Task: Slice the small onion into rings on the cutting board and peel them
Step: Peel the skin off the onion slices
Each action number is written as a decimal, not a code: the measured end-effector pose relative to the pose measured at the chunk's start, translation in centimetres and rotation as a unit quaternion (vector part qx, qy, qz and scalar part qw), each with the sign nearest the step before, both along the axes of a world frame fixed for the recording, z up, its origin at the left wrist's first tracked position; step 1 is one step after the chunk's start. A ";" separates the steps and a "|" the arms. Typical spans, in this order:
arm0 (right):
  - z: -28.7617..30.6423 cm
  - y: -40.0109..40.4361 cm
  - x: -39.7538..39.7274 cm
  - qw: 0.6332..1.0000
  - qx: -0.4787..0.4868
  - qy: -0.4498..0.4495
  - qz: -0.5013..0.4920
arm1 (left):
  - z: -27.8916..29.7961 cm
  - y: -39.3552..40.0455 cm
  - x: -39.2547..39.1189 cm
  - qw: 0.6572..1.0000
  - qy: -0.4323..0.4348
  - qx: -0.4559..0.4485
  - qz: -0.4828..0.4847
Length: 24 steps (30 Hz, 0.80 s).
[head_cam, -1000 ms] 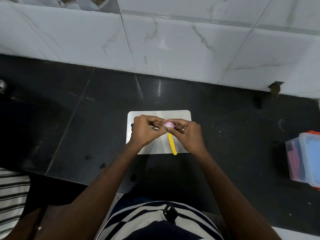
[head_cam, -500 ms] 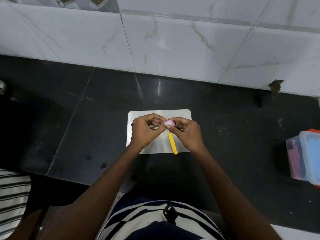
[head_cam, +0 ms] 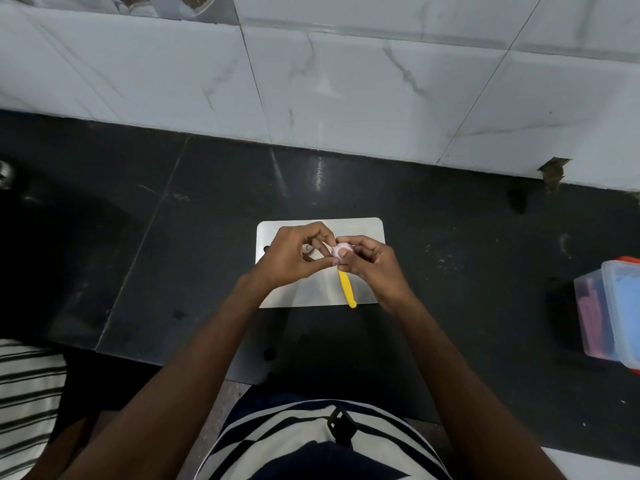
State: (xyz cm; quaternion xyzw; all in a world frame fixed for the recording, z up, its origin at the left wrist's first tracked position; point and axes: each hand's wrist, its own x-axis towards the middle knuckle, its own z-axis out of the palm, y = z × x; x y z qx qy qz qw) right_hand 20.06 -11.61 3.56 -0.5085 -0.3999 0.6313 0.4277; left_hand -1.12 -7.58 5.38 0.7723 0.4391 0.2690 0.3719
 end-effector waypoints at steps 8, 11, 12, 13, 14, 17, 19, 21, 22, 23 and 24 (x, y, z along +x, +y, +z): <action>0.4 0.3 0.8 0.999 -0.031 0.035 0.015 | 0.7 1.4 0.1 0.999 0.006 -0.009 -0.052; 0.3 0.5 1.1 0.999 -0.026 0.031 0.023 | 0.5 1.5 0.0 0.997 0.008 0.012 -0.071; 0.2 0.6 1.2 0.999 -0.026 0.031 0.026 | 0.5 1.5 0.0 0.997 0.009 0.023 -0.076; 0.1 0.6 1.3 0.999 -0.026 0.030 0.030 | 0.5 1.5 0.0 0.997 0.005 0.030 -0.076; 0.1 0.6 1.4 0.999 -0.026 0.026 0.037 | 0.5 1.4 -0.1 0.997 0.001 0.032 -0.070; 0.0 0.6 1.6 0.997 -0.028 0.018 0.069 | 0.4 1.6 -0.3 0.998 -0.002 0.013 -0.055; 0.0 0.6 1.6 0.997 -0.031 0.016 0.072 | 0.4 1.7 -0.4 0.998 0.004 0.006 -0.058; -0.1 0.6 1.6 0.997 -0.045 0.032 0.052 | 0.4 1.7 -0.4 0.998 0.016 0.003 -0.064; -0.2 0.6 1.5 0.997 -0.055 0.047 0.037 | 0.4 1.7 -0.4 0.998 0.019 -0.001 -0.064; -0.2 0.7 1.4 0.996 -0.066 0.060 0.025 | 0.3 1.6 -0.3 0.998 0.020 -0.002 -0.063; -0.2 0.7 1.3 0.994 -0.078 0.071 0.016 | 0.2 1.5 -0.2 0.998 0.020 0.002 -0.062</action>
